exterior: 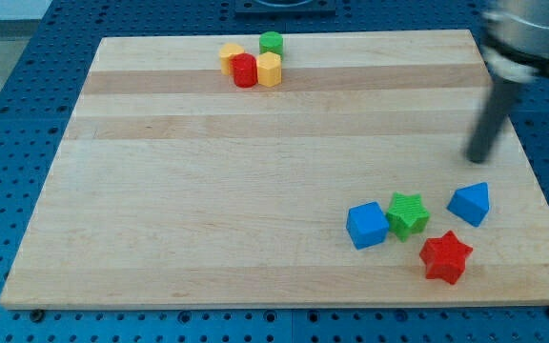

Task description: Slide the blue triangle into the red circle

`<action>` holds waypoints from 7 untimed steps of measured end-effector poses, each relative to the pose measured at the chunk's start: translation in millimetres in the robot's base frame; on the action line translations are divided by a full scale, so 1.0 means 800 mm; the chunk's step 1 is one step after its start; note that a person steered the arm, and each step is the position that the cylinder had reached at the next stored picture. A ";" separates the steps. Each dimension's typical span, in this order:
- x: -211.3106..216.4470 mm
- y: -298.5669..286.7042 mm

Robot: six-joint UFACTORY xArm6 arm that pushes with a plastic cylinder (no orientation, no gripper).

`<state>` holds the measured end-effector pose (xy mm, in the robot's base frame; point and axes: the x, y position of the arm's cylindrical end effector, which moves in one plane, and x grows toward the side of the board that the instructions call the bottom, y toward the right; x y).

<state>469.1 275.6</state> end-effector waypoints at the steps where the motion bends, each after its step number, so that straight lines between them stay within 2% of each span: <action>1: 0.062 0.030; 2: 0.080 -0.030; 4: 0.013 -0.263; 5: 0.002 -0.362; 7: 0.018 -0.281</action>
<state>483.1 50.8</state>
